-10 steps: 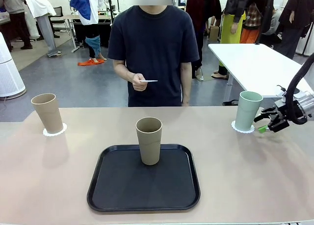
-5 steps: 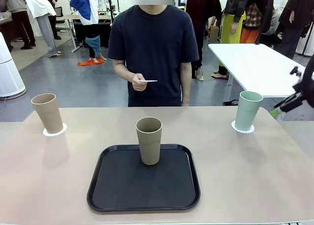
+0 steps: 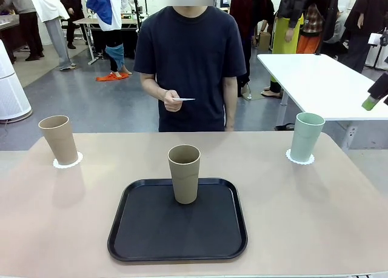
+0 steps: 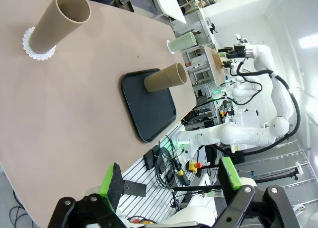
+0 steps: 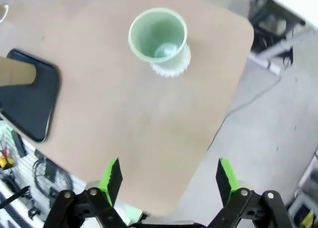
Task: Place coasters on the table and set cups on them.
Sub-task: Take one Reusable plastic cup from the Flat Tray and place it on a coaster set by the human.
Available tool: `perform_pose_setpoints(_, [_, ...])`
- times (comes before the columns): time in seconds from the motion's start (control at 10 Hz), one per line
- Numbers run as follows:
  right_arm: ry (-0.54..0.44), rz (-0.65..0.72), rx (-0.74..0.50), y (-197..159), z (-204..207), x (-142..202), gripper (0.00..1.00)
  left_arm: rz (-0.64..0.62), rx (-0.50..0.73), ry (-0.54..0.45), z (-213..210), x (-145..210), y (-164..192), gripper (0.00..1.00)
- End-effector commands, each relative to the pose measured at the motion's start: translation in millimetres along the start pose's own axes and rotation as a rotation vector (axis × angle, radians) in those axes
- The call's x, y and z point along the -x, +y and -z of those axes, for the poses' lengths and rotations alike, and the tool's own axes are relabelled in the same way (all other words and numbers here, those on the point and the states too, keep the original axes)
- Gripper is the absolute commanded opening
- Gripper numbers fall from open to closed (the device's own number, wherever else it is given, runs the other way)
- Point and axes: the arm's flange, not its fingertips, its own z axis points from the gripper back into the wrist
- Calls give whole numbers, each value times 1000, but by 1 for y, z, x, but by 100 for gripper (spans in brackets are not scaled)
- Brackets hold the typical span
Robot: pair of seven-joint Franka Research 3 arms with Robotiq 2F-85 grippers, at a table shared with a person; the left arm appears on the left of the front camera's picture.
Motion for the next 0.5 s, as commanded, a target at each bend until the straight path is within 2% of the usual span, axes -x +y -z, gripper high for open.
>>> perform_pose_setpoints(0.0, [94,21,-41,22,-28,-16,100,-9,10,-11,-2,0,-3,100])
perform_pose_setpoints(0.2, [118,35,-19,49,-32,-28,100,-9,10,-11,-2,0,-3,100])
perform_pose_setpoints(0.4, [117,21,-63,45,-24,-25,100,-9,10,-11,-2,0,-3,100])
